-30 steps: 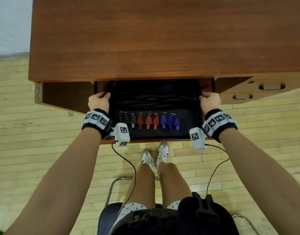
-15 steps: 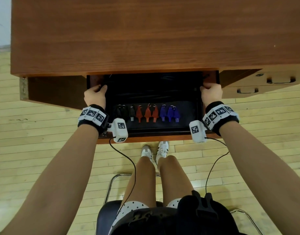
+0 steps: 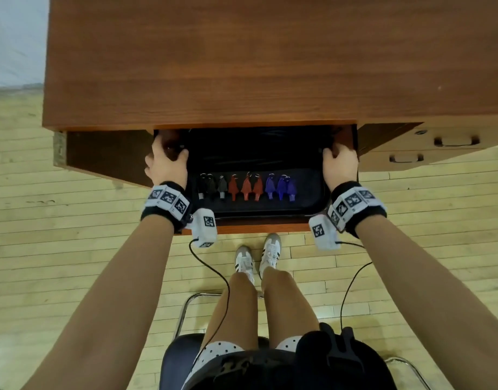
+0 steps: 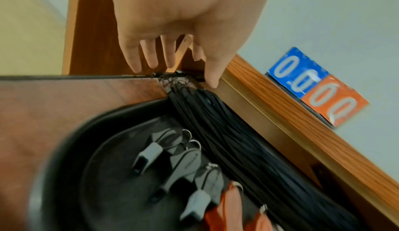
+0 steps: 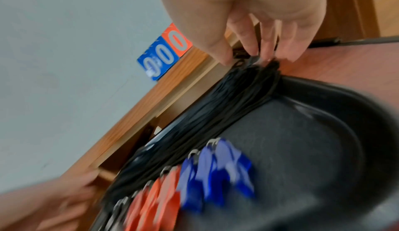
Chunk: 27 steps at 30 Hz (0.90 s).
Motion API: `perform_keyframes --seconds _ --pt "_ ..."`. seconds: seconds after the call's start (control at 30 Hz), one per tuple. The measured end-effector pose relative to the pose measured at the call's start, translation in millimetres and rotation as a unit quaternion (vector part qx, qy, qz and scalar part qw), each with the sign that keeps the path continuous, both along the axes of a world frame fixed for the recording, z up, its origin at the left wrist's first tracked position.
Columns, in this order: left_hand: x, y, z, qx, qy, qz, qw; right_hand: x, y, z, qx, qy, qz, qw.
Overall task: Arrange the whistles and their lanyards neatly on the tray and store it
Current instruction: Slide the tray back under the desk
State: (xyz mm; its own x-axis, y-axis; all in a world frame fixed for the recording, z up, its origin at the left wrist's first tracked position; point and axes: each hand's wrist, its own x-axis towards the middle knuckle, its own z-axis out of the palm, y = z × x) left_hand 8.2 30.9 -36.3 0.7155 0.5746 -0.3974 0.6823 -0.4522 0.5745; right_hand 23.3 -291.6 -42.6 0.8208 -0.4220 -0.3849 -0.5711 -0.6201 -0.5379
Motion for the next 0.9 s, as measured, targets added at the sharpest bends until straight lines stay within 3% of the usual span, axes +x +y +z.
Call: perform_keyframes --seconds 0.13,0.27,0.33,0.47,0.53,0.7,0.9 --pt "-28 -20 21 0.023 -0.004 -0.149 0.989 -39 22 22 -0.081 0.003 0.090 0.993" --pt "-56 -44 28 0.049 -0.022 -0.337 0.940 -75 45 30 -0.127 -0.073 0.290 0.946" --pt "-69 -55 25 0.066 -0.037 -0.431 0.899 -86 51 28 -0.133 -0.056 0.391 0.909" --pt "-95 -69 12 0.161 0.022 -0.611 0.774 -109 53 12 -0.169 -0.054 0.510 0.842" --pt "-103 -70 5 0.192 0.038 -0.628 0.753 -117 50 4 -0.199 -0.035 0.516 0.832" --pt "-111 -68 -6 0.237 0.045 -0.607 0.757 -124 49 -10 -0.235 -0.003 0.484 0.843" --pt "-89 -66 -7 0.287 0.035 -0.612 0.736 -105 51 -13 -0.279 -0.021 0.504 0.817"
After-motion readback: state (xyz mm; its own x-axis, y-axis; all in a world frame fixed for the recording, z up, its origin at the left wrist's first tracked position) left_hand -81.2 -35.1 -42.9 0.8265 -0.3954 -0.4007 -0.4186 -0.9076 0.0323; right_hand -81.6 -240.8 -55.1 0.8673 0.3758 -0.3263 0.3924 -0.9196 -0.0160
